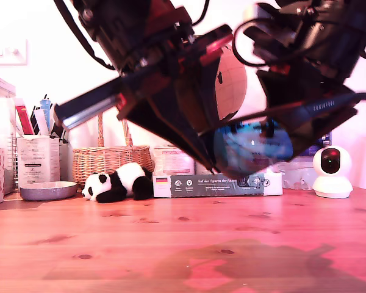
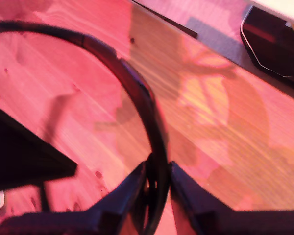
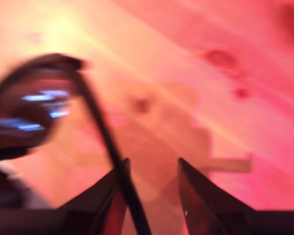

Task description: Pick up the sunglasses and open them, then place them back on the table

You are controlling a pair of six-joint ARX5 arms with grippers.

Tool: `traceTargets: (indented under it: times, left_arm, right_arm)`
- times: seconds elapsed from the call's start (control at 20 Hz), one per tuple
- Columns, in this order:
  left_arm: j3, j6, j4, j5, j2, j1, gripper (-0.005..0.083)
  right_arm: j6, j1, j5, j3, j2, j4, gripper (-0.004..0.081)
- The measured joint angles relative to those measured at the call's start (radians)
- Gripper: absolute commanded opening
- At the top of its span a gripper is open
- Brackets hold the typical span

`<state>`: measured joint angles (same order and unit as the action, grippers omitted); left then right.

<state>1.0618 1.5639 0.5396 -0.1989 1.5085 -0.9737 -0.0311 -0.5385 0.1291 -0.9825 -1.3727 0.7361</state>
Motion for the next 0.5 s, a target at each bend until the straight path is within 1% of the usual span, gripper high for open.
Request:
traceTargets:
  times: [0.1, 0.35, 0.4, 0.5]
  left_arm:
    - [0.0, 0.003, 0.016, 0.0, -0.005, 0.0, -0.0021]
    - [0.0, 0.006, 0.061, 0.0, -0.005, 0.0, -0.0021]
    - [0.0, 0.006, 0.068, 0.0, -0.005, 0.0, -0.0021]
    - [0.0, 0.006, 0.087, 0.004, -0.005, 0.0, -0.0021]
  right_arm:
    - [-0.012, 0.0, -0.05, 0.0, 0.0, 0.0, 0.027]
    - [-0.025, 0.0, -0.229, -0.001, 0.0, -0.02, 0.027]
    - [-0.026, 0.0, -0.251, -0.004, 0.0, -0.02, 0.027]
    - [-0.072, 0.0, -0.278, -0.024, 0.0, -0.016, 0.027]
